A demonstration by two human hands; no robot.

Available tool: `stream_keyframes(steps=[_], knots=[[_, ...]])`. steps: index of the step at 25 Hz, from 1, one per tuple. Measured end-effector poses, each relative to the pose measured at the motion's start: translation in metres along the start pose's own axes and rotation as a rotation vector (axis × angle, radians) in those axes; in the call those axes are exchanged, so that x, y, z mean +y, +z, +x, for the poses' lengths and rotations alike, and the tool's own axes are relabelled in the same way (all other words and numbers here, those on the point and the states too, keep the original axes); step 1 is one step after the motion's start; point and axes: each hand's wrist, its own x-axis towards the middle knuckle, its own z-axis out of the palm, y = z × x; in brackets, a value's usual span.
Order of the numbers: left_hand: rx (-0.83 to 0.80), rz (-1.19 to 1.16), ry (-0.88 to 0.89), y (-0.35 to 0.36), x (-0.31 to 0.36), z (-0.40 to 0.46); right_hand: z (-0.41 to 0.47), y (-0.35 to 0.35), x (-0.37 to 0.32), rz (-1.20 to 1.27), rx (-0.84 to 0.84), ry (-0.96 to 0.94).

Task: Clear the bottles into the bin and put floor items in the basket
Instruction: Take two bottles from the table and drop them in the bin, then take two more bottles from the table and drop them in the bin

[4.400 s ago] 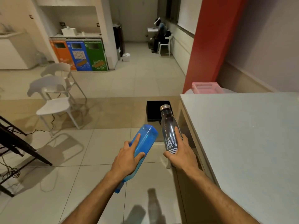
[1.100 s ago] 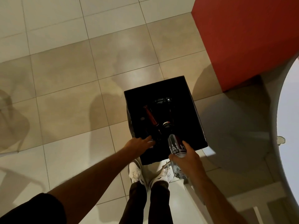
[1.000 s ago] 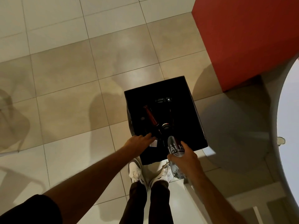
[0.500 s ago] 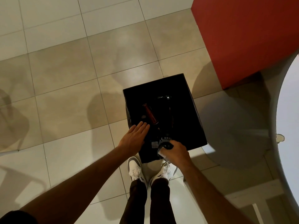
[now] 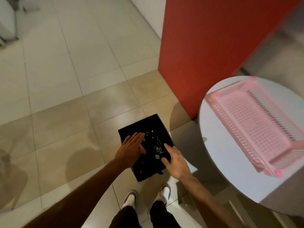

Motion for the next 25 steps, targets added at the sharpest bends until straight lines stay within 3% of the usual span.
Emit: stream_keyframes(steps=[4,13,25], knots=[[0.053,-0.101,0.163,-0.058,0.058,-0.028,-0.074,-0.049,-0.035,0.027,0.18,-0.072],[0.062,-0.154,0.576,-0.119,0.157,-0.084,-0.232,-0.076,-0.047,0.111,0.629,0.103],[-0.107,-0.197,1.018,-0.066,0.373,-0.239,-0.495,-0.045,0.06,0.231,1.072,0.327]])
